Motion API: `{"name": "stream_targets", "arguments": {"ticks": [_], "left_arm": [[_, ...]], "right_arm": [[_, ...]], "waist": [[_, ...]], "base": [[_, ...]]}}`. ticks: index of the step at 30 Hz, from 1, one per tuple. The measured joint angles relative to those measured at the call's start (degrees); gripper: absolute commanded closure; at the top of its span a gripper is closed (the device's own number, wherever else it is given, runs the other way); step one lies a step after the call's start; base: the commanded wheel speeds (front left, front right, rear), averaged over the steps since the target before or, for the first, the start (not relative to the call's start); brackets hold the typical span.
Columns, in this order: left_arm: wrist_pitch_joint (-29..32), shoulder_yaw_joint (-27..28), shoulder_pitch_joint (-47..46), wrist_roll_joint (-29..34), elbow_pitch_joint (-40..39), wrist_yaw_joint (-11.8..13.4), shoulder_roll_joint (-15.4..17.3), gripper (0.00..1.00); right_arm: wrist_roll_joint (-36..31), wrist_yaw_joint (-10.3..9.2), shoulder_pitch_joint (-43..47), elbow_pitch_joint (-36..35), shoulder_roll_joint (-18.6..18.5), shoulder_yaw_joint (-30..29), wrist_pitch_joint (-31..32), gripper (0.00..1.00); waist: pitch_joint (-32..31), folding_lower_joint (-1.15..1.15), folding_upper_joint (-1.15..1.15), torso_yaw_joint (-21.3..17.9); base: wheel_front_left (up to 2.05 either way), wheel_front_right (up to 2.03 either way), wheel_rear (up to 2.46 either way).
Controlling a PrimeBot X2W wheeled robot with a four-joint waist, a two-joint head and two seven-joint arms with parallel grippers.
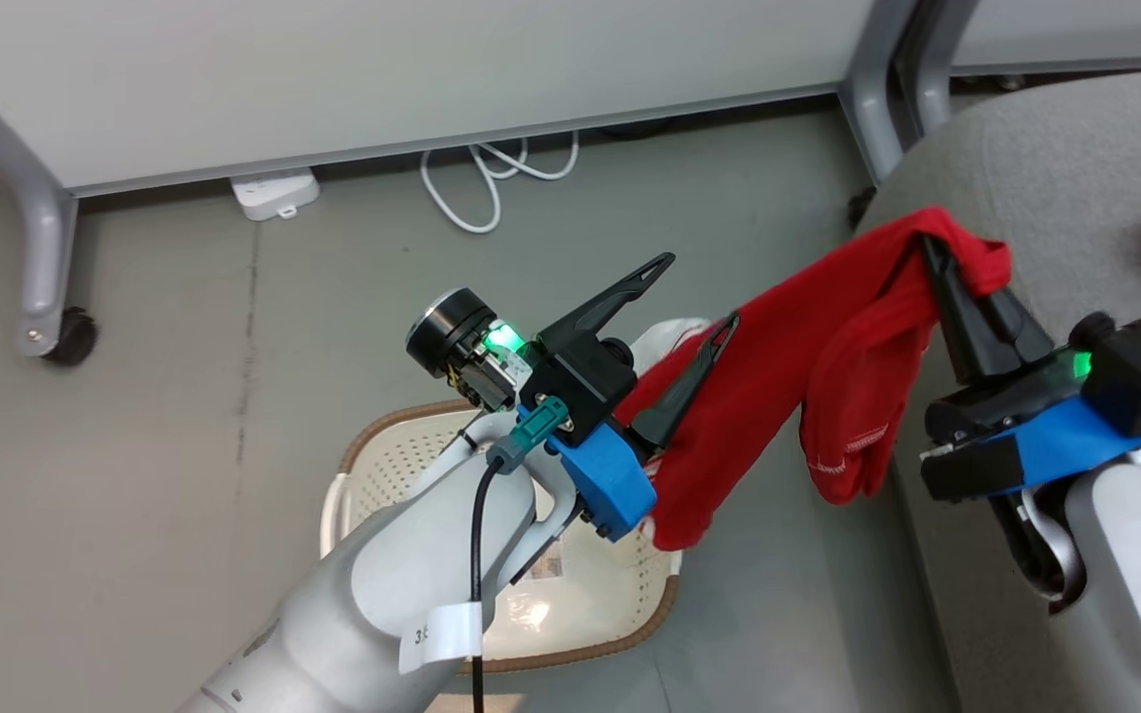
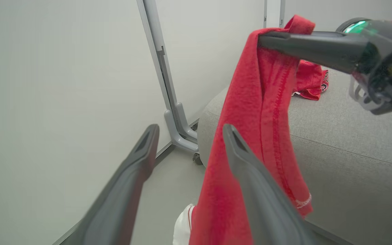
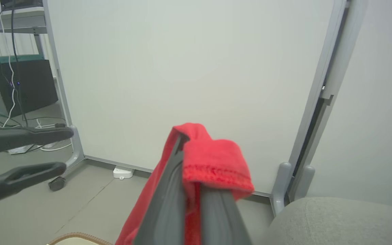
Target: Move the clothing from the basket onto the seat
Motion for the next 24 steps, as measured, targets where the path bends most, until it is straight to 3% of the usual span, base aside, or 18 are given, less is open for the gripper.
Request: {"name": "stream_targets", "arguments": {"ticks": [24], "left_arm": [[0.0, -4.3, -1.1, 0.5, 1.2, -1.0, 0.2, 0.00]], "right_arm": [[-3.4, 0.00, 3.4, -7.9, 2.8, -13.4, 0.0, 1.00]], "waist": [[5.2, 0.00, 0.00, -14.4]], "base": [[0.00, 0.00, 0.00]]}}
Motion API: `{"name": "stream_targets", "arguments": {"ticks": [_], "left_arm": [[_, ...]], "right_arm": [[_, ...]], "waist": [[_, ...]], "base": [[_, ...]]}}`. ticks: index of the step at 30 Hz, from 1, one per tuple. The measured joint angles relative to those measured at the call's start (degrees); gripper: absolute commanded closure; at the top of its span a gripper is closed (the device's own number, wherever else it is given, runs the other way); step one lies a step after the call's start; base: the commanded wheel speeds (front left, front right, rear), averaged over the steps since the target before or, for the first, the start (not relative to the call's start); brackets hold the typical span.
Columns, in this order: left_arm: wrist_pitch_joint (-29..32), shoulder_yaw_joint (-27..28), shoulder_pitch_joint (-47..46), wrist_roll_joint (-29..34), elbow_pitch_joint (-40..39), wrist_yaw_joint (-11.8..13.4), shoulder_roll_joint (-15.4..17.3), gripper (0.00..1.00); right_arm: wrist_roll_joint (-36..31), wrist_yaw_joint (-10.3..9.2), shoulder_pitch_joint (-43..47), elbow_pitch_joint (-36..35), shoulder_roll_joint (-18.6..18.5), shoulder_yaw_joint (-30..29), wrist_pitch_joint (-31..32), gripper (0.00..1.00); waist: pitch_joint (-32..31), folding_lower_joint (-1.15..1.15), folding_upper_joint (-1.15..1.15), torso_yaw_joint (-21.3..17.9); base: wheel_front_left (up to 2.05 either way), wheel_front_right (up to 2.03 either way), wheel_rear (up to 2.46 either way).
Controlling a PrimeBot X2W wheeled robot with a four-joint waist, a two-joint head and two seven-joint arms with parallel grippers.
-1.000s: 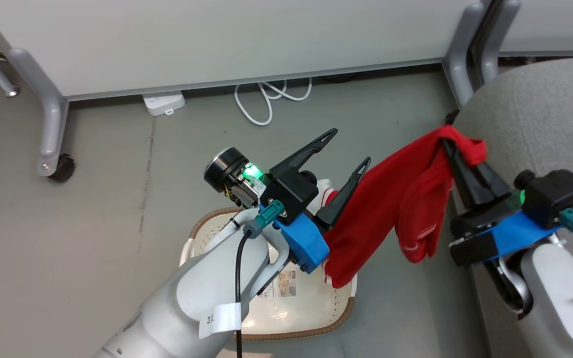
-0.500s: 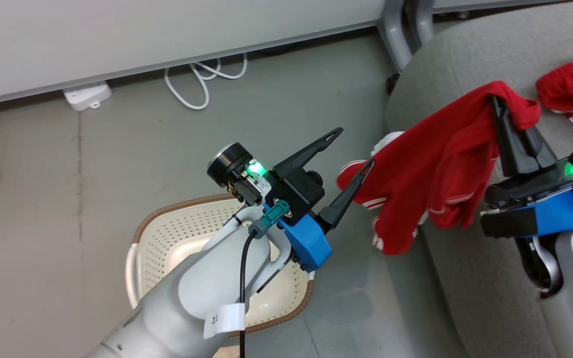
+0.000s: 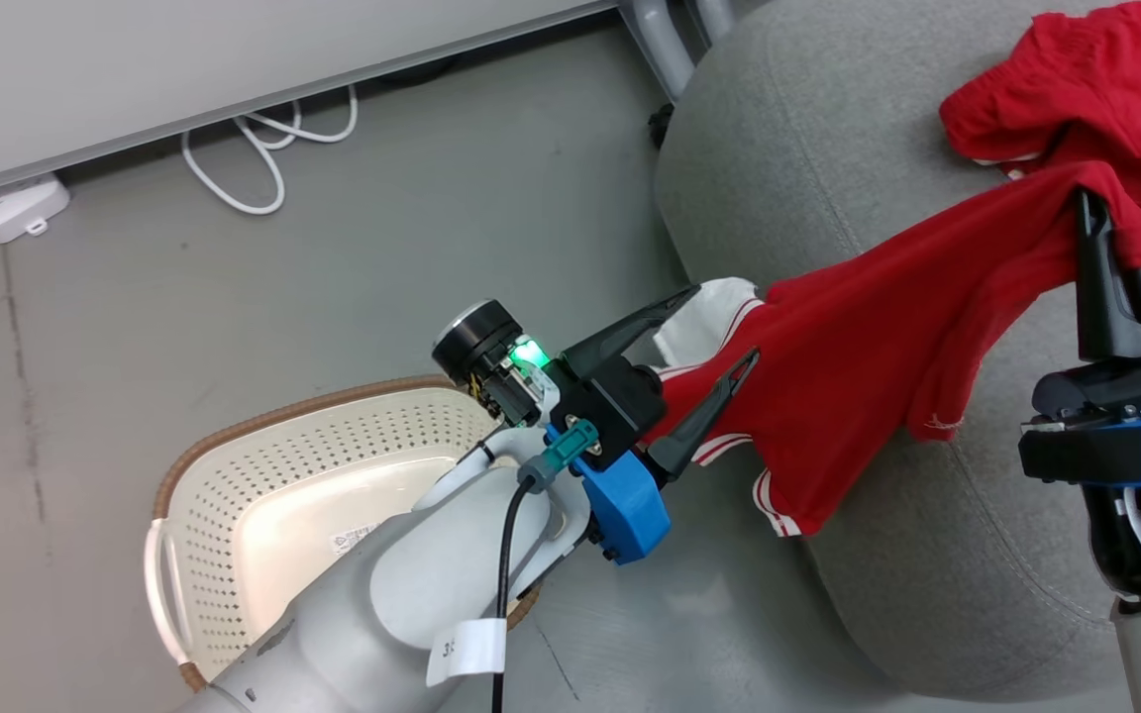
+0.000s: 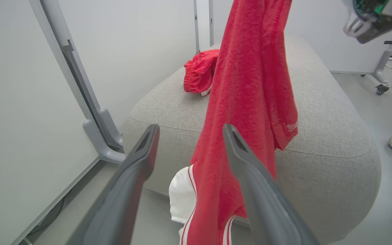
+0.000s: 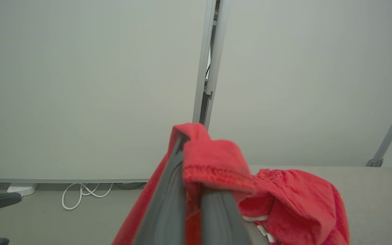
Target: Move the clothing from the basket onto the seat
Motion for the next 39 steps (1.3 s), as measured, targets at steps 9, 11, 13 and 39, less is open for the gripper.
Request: {"name": "stream_targets", "arguments": {"ticks": [9, 11, 13, 39], "left_arm": [[0.2, -2.2, -0.1, -0.1, 0.5, -0.4, -0.3, 0.00], [0.2, -2.4, -0.1, -0.3, 0.7, -0.4, -0.3, 0.00], [0.2, -2.5, -0.1, -0.5, 0.8, -0.4, -0.3, 0.00], [0.4, -1.7, -4.4, 0.6, -2.5, 1.1, 2.7, 0.00]], "right_arm": [[-0.5, 0.00, 2.0, -0.7, 1.1, -2.4, 0.0, 1.00], [-0.5, 0.00, 2.1, -0.7, 1.2, -2.4, 0.0, 1.00], [-0.6, 0.00, 2.2, -0.7, 1.4, -2.4, 0.0, 1.00], [-1.3, 0.00, -33.7, 4.0, -17.6, -11.9, 0.0, 1.00]], "waist": [[0.9, 0.00, 0.00, -2.4], [0.8, 0.00, 0.00, -2.6], [0.7, 0.00, 0.00, -2.6], [9.0, 0.00, 0.00, -1.3]], "base": [[0.00, 0.00, 0.00], [0.00, 0.00, 0.00], [0.00, 0.00, 0.00], [0.00, 0.00, 0.00]]}}
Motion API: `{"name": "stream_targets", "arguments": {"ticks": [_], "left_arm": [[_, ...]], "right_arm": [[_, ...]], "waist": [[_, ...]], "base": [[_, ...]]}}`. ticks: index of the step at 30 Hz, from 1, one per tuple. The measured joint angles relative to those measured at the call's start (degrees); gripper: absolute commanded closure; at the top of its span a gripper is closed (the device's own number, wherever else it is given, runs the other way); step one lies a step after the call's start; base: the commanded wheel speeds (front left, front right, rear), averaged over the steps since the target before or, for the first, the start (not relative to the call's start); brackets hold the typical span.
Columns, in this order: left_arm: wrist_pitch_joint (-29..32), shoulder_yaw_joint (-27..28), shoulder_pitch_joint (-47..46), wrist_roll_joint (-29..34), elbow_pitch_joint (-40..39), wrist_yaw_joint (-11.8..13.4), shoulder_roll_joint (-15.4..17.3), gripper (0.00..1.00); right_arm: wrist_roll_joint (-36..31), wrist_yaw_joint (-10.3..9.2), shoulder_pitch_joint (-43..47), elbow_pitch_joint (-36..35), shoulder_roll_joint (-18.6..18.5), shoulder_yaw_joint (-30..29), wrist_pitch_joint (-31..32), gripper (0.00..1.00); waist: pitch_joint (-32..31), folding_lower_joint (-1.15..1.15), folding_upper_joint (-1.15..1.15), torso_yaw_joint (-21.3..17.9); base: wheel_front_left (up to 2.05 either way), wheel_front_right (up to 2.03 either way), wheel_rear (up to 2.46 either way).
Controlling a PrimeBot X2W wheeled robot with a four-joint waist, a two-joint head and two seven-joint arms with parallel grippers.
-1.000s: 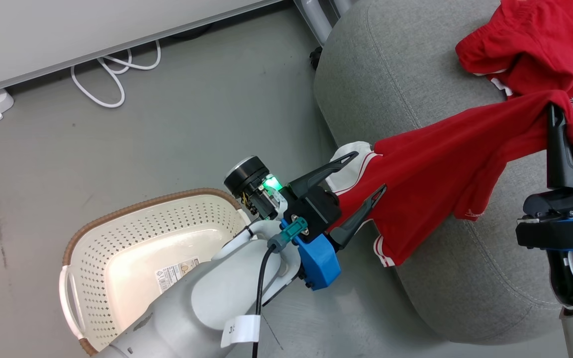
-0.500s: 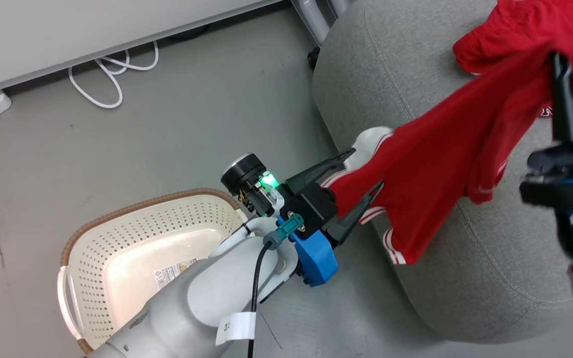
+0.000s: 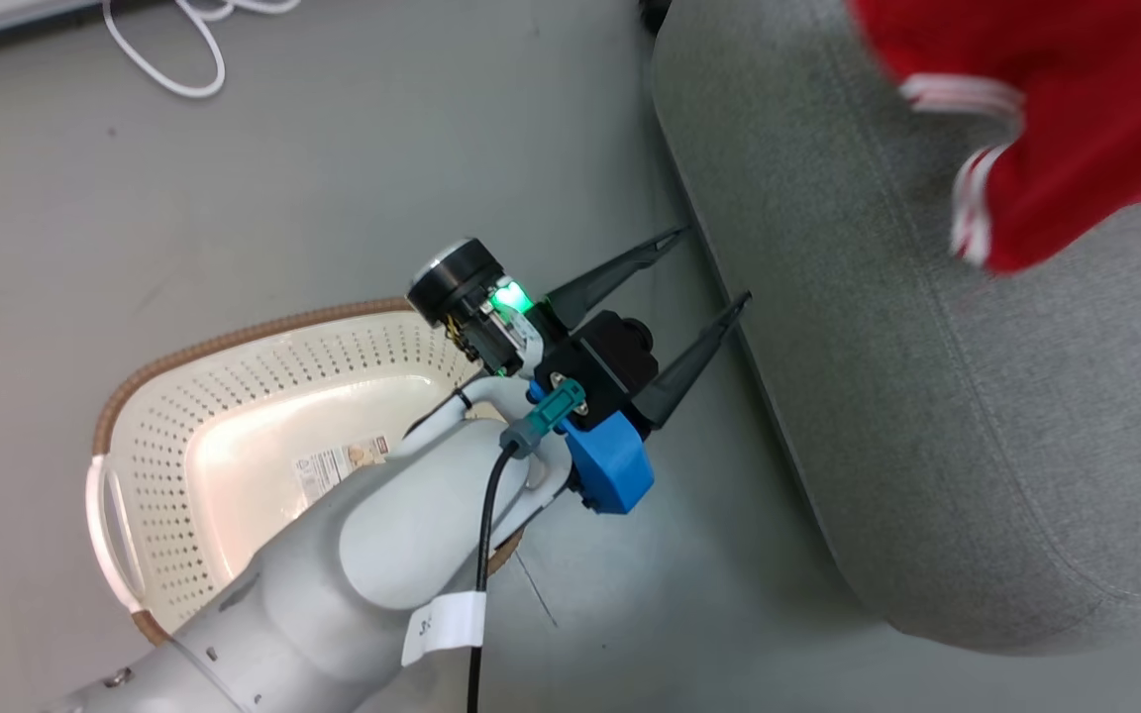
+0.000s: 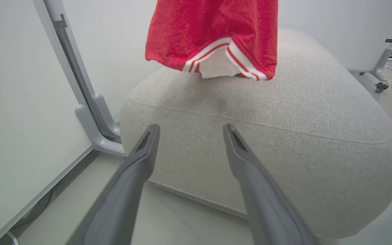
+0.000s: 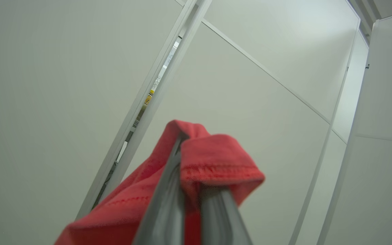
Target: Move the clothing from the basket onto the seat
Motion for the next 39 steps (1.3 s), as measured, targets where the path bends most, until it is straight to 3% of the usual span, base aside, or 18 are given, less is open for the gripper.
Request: {"name": "stream_targets", "arguments": {"ticks": [6, 11, 14, 27, 36, 37, 38, 39], "left_arm": [[0.9, 0.3, -2.2, 0.8, -1.7, 0.5, 2.0, 0.00], [2.0, 0.4, -4.7, 1.6, -3.9, 1.0, 3.3, 0.00], [3.4, 0.1, -6.5, 2.5, -6.6, 1.5, 4.6, 0.00], [5.4, 0.0, -8.1, 3.0, -10.0, 2.3, 6.9, 0.00], [5.5, -0.1, -8.2, 2.8, -10.5, 2.7, 7.5, 0.00], [5.4, -0.1, -8.2, 2.7, -10.4, 2.8, 7.5, 0.00], [5.1, -0.2, -8.2, 2.5, -10.3, 2.8, 7.5, 0.00], [4.9, -0.2, -8.2, 2.5, -10.3, 2.9, 7.4, 0.00]], "right_arm": [[-1.6, 0.00, -8.6, 7.2, -11.9, -4.3, 0.0, 1.00], [-3.0, 0.00, -10.2, 15.5, -16.0, -7.1, -0.1, 1.00], [-4.0, 0.00, -6.5, 19.7, -12.5, -7.3, 0.0, 1.00], [-5.5, 0.01, 2.5, 21.2, -0.1, -7.6, 0.0, 1.00], [-4.6, 0.00, 5.3, 23.5, 3.2, -8.0, 0.0, 1.00], [-4.4, 0.00, 5.3, 23.6, 3.4, -7.9, 0.0, 0.82], [-4.1, 0.00, 5.4, 23.5, 3.6, -7.9, 0.0, 0.33], [-3.6, 0.00, 5.5, 23.2, 3.7, -8.0, 0.0, 0.00]], "waist": [[4.6, 0.00, 0.00, 0.5], [9.2, 0.01, 0.00, 0.7], [13.7, 0.01, 0.00, 0.3], [19.4, 0.00, 0.00, 0.6], [19.6, 0.00, 0.00, 1.0], [19.4, 0.00, 0.00, 1.0], [19.1, 0.00, 0.00, 1.0], [18.8, 0.00, 0.00, 1.0]], "base": [[0.00, 0.00, 0.00], [0.00, 0.00, 0.00], [0.00, 0.00, 0.00], [0.00, 0.00, 0.00], [0.00, 0.00, 0.00], [0.00, 0.00, 0.00], [0.00, 0.00, 0.00], [0.00, 0.00, 0.00]]}}
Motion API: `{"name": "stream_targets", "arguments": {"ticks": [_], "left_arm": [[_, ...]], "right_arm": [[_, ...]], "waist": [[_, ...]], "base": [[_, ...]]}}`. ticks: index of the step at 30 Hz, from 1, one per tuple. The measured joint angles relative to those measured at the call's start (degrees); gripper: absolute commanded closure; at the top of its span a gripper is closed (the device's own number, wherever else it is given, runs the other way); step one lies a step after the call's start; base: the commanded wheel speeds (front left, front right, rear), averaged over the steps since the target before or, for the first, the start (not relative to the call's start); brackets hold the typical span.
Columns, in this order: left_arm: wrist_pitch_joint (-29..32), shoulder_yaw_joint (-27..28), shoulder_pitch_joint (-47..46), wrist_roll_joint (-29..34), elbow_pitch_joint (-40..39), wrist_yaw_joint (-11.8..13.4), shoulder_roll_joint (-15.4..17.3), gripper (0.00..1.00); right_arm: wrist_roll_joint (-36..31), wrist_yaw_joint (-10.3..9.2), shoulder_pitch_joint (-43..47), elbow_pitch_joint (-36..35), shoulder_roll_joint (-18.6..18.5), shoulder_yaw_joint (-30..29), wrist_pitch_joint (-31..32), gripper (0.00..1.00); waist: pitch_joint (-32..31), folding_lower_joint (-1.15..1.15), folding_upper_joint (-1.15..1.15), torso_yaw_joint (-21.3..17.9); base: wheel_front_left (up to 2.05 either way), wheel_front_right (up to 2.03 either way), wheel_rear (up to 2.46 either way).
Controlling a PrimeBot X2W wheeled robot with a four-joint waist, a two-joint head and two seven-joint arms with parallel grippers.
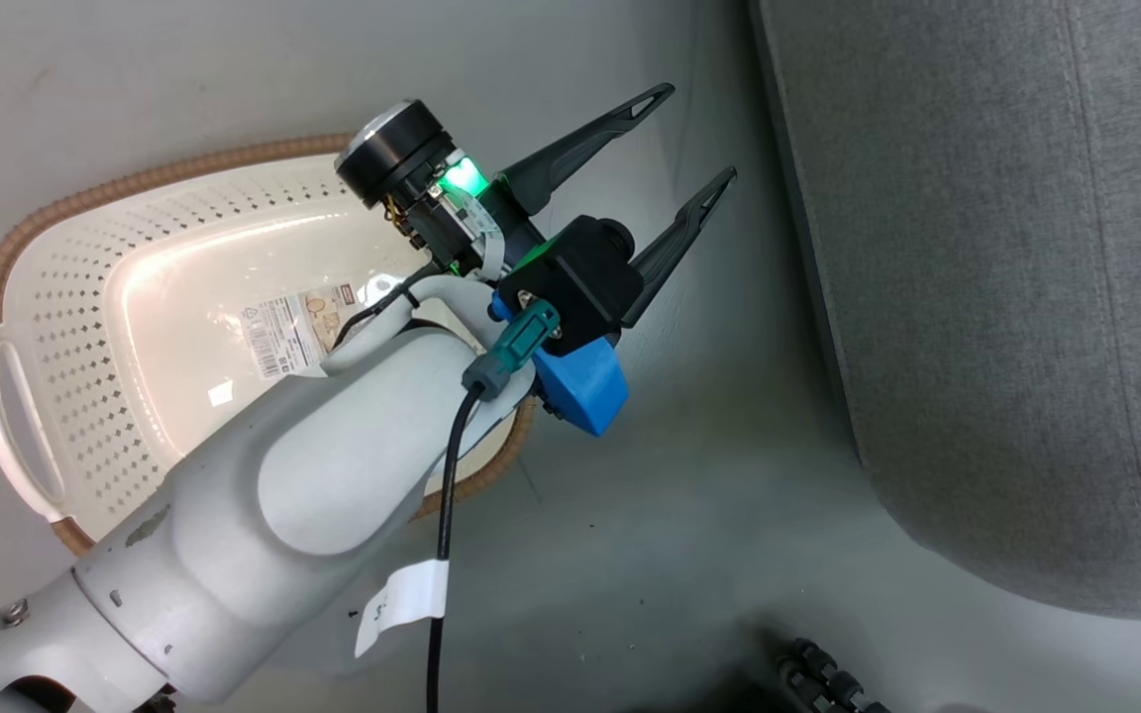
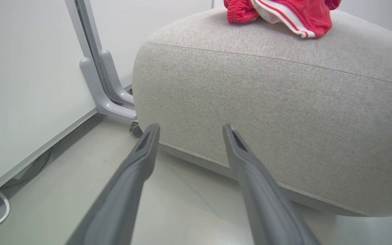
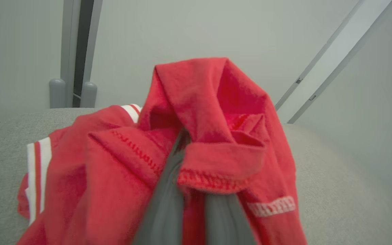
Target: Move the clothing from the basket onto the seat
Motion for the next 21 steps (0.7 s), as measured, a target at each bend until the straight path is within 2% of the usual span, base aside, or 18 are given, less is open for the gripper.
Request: {"name": "stream_targets", "arguments": {"ticks": [6, 13, 18, 21], "left_arm": [[-2.0, 0.0, 1.4, -1.1, 1.4, 0.5, -0.9, 0.00], [-4.6, 1.5, 5.3, -3.4, 3.9, 1.7, -2.3, 0.00], [-5.2, 4.7, 9.2, -5.0, 4.6, 3.0, -2.5, 0.00], [-5.3, 8.1, 12.2, -5.0, 2.2, 4.1, -2.6, 0.00]], "right_arm": [[0.5, 0.00, 5.7, -3.6, 1.2, 0.1, 0.0, 0.00], [0.1, 0.00, 16.7, -10.0, 3.3, 0.2, 0.0, 0.00], [-1.4, 0.00, 22.1, -16.2, 5.5, 2.8, 0.0, 0.00], [-1.7, 0.00, 23.8, -18.8, 5.6, 5.5, 0.0, 0.00]], "waist": [[-3.4, 0.00, 0.00, -0.1], [-10.0, -0.01, 0.00, 0.0], [-15.8, -0.01, 0.00, 0.6], [-19.3, -0.01, 0.00, 1.2]], "base": [[0.00, 0.00, 0.00], [0.00, 0.00, 0.00], [0.00, 0.00, 0.00], [0.00, 0.00, 0.00]]}}
